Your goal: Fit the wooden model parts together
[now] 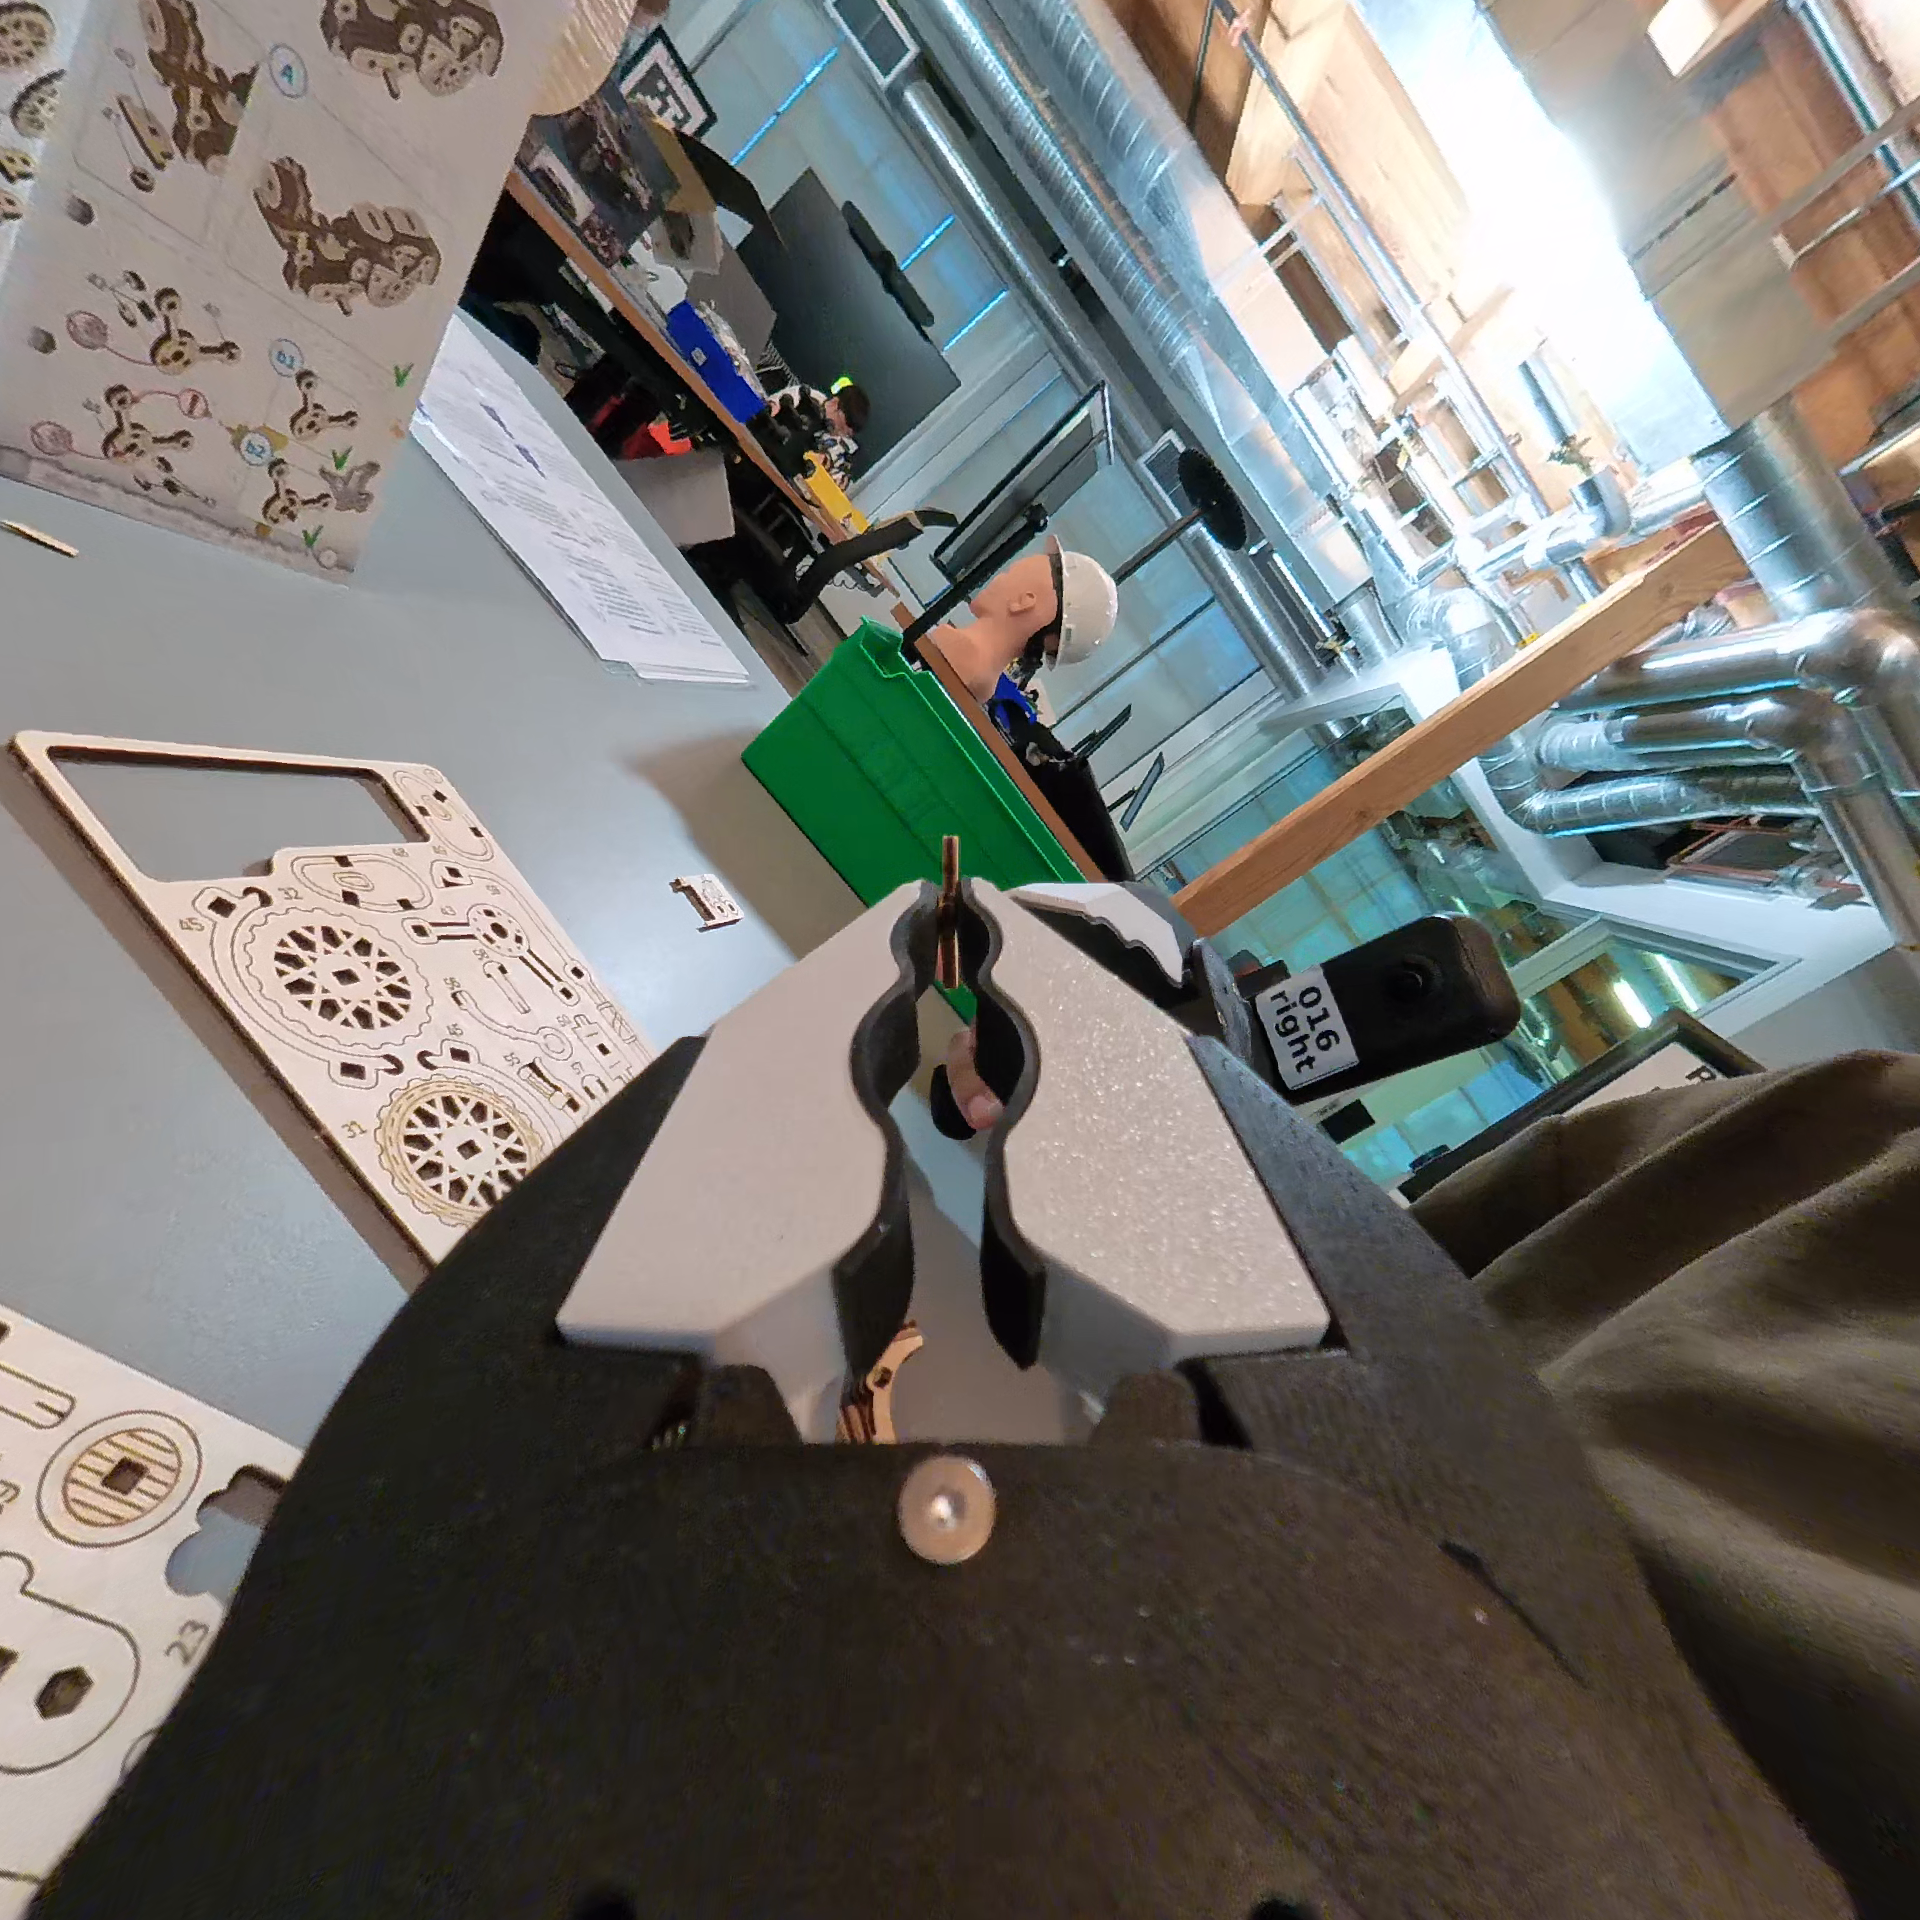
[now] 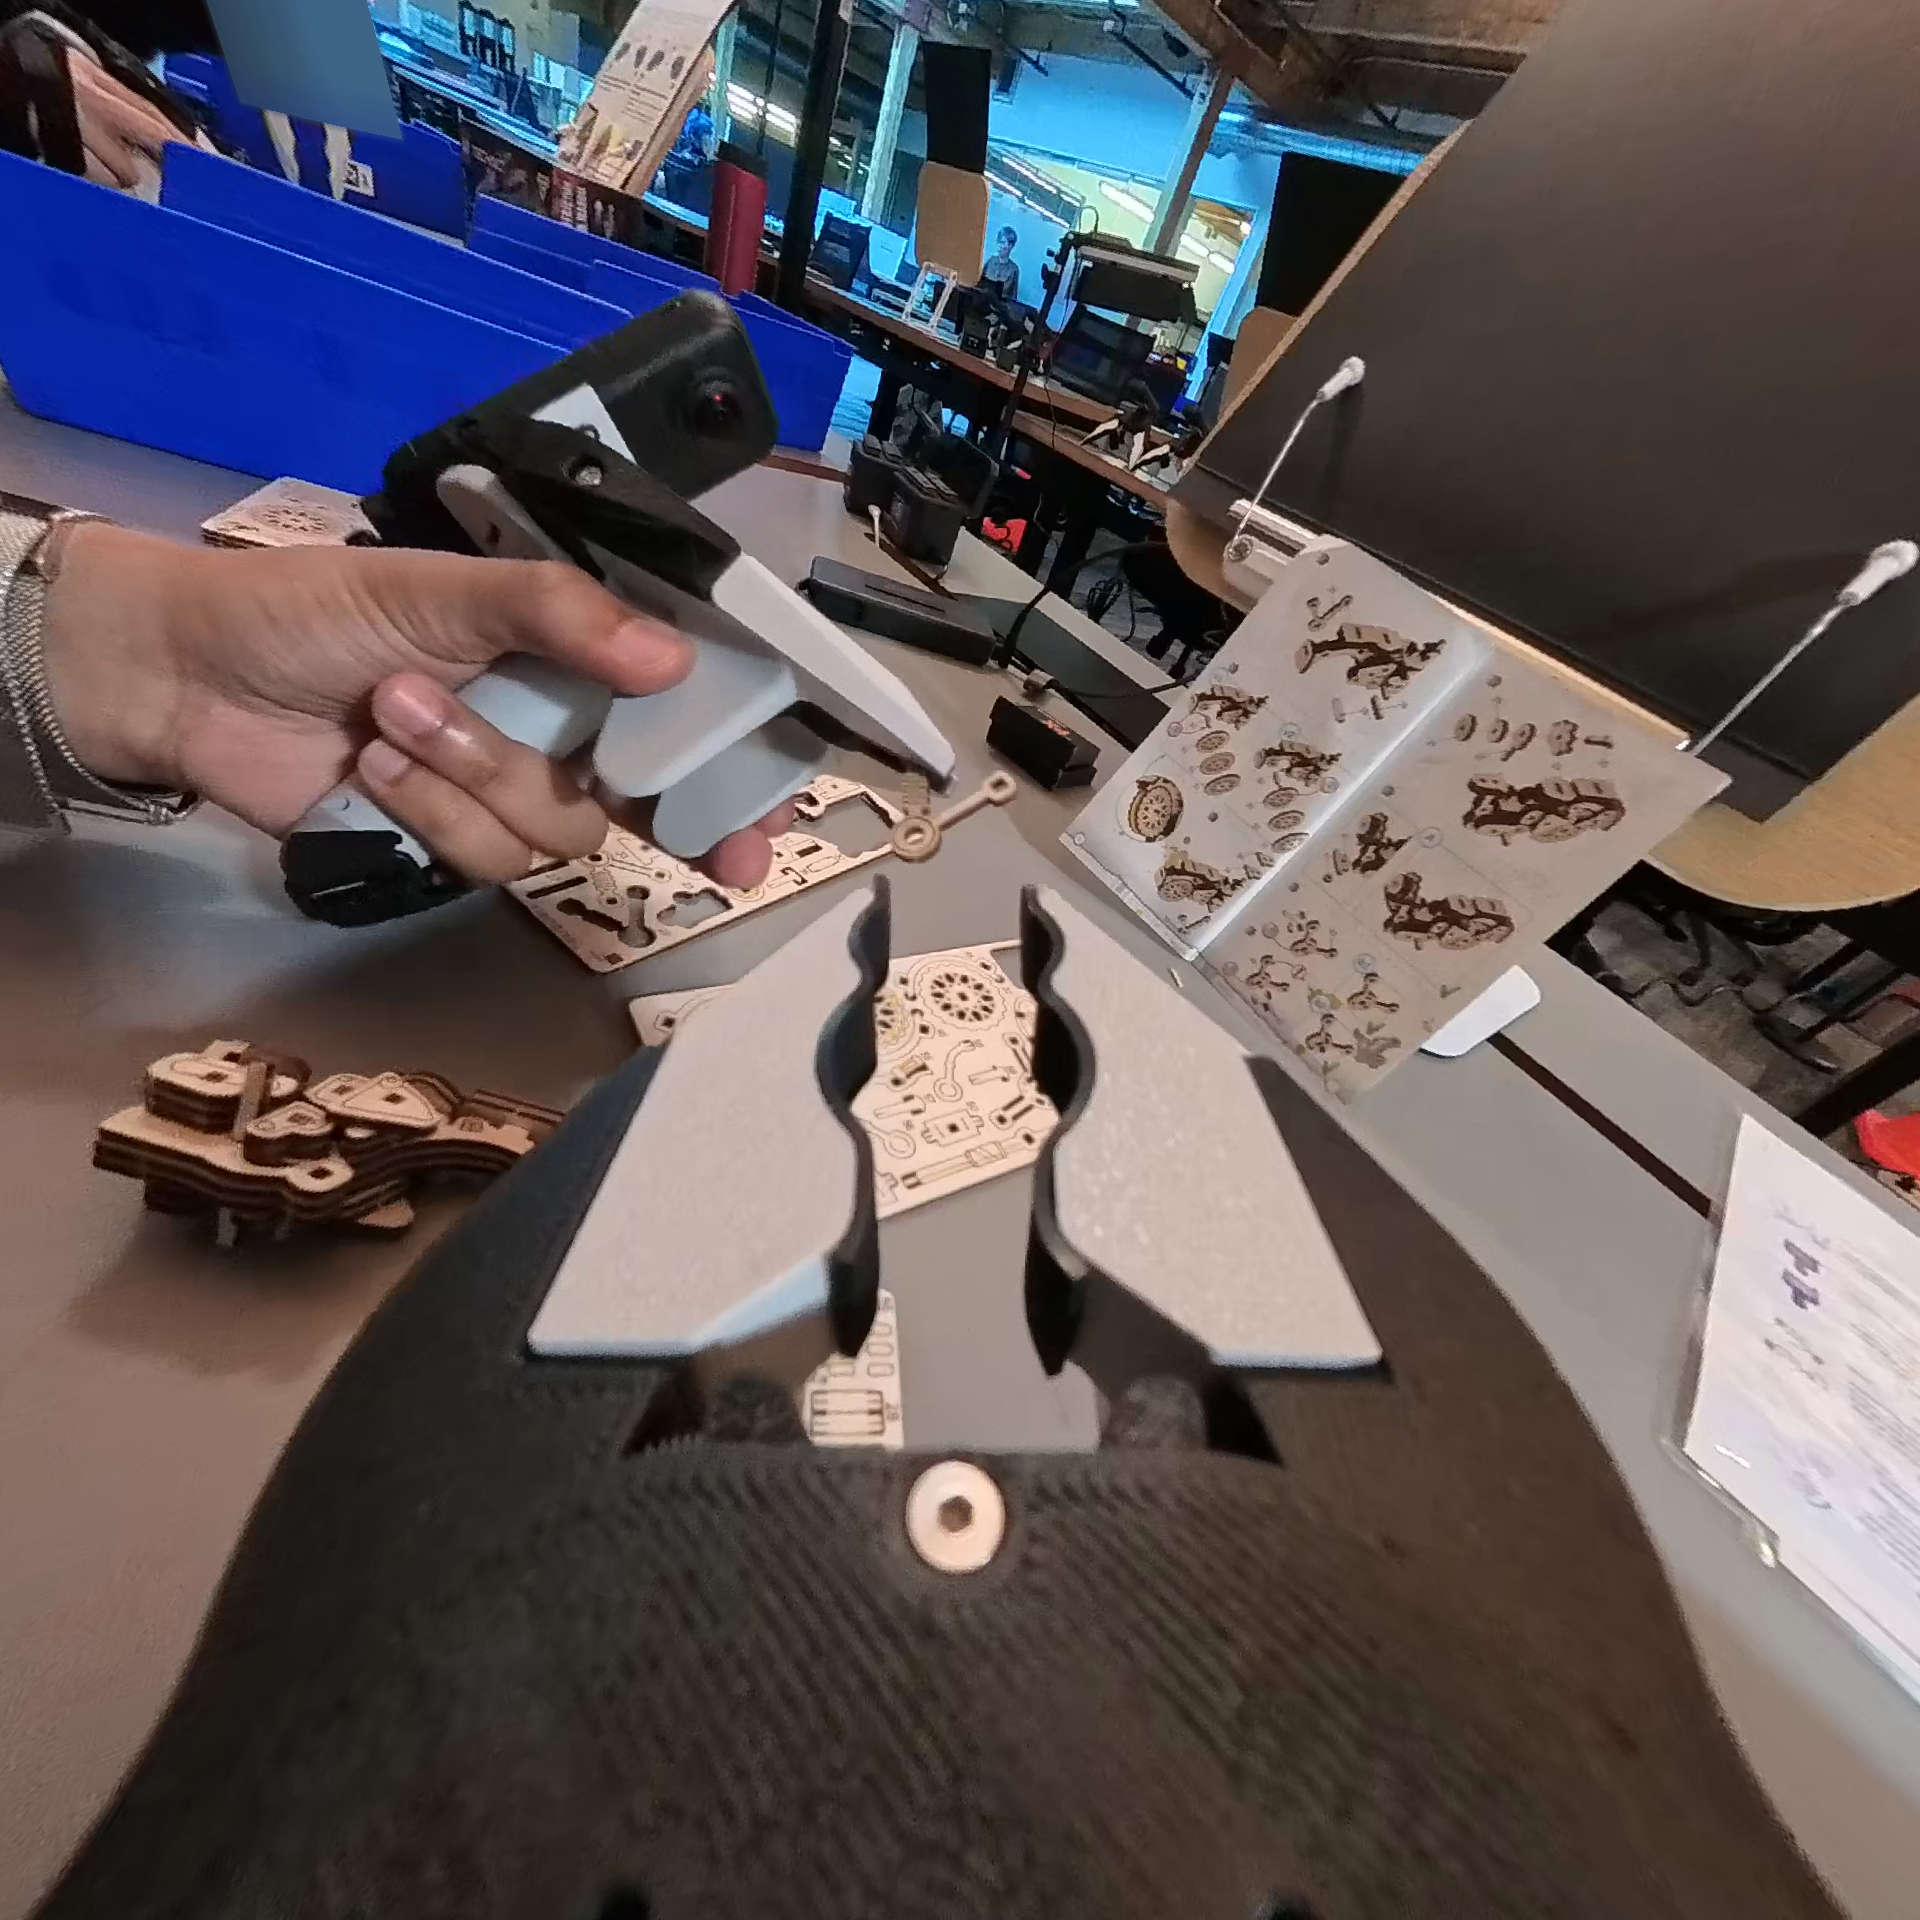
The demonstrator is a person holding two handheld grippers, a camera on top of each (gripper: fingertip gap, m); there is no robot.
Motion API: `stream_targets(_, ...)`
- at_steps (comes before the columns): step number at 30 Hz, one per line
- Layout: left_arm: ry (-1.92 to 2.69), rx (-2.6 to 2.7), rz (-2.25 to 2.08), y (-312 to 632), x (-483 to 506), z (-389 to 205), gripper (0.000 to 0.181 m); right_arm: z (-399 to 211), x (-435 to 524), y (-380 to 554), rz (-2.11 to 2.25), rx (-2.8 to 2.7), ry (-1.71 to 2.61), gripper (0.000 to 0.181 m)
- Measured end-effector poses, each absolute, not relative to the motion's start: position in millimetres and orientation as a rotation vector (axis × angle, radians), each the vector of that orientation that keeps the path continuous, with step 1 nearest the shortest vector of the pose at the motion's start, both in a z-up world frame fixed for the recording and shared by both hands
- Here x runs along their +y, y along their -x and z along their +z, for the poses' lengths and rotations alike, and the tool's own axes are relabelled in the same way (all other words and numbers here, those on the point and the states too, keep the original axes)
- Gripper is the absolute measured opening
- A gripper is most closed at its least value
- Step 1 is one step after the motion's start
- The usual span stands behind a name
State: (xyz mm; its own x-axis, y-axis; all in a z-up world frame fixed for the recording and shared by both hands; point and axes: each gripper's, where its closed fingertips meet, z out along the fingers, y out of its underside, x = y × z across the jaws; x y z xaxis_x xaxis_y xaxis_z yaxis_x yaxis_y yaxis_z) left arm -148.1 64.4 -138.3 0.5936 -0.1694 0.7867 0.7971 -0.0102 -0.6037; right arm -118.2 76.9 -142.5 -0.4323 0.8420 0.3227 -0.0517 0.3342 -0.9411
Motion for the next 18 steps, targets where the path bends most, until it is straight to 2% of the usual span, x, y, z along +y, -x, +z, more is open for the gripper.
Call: stream_targets(18,1.294,-0.632,-1.06,132,71,-137,0.0,-144,65,115,1.187,-1.712,0.639,0.024)
